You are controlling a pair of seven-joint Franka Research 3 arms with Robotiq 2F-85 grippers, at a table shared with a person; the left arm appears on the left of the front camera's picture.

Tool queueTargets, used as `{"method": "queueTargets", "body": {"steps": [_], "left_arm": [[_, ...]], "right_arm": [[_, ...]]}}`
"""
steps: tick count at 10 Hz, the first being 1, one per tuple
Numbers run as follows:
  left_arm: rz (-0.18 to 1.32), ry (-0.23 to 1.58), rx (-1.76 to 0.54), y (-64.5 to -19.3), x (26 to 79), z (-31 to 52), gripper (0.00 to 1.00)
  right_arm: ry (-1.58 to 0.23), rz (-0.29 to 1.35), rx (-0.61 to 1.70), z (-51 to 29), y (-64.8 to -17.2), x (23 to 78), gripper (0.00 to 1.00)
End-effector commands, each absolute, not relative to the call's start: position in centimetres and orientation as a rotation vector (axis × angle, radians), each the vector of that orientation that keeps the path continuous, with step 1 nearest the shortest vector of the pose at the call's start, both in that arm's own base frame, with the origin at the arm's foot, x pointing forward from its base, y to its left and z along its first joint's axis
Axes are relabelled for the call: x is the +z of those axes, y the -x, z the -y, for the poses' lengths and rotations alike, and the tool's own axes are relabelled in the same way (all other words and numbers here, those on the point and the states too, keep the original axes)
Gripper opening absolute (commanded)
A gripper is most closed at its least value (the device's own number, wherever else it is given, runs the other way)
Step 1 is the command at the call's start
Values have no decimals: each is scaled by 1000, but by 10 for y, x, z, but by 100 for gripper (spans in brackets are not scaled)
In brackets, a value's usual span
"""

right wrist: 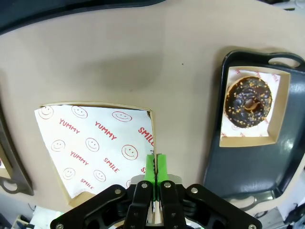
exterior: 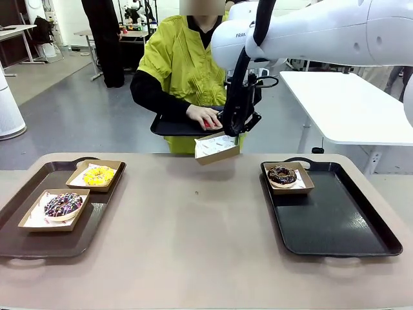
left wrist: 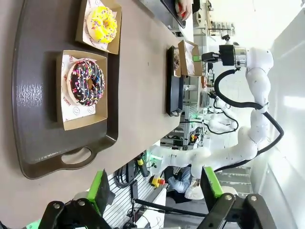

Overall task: Individually package the donuts and arrange them on the tray.
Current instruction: Place the picked Paper togo box on the Handle tray while simultaneously picking up another Paper togo box from the table with the other hand, then place the picked Paper togo box on the Handle tray.

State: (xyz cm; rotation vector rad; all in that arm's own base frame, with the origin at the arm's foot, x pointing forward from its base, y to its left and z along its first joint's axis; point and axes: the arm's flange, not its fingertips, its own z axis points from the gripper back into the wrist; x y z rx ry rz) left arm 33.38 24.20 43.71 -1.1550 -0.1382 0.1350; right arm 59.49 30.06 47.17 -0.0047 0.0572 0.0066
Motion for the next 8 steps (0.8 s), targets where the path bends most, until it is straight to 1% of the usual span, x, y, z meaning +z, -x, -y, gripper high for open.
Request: {"method": "queueTargets", "body": {"steps": [1, 8], "left_arm": [[142, 1153, 129, -333, 439, -242, 100], [142, 1153, 129, -333, 439, -242, 100]], "right_arm": [[3, -52, 4, -301, -593, 475, 0], [3, -52, 4, -301, -593, 475, 0]]}}
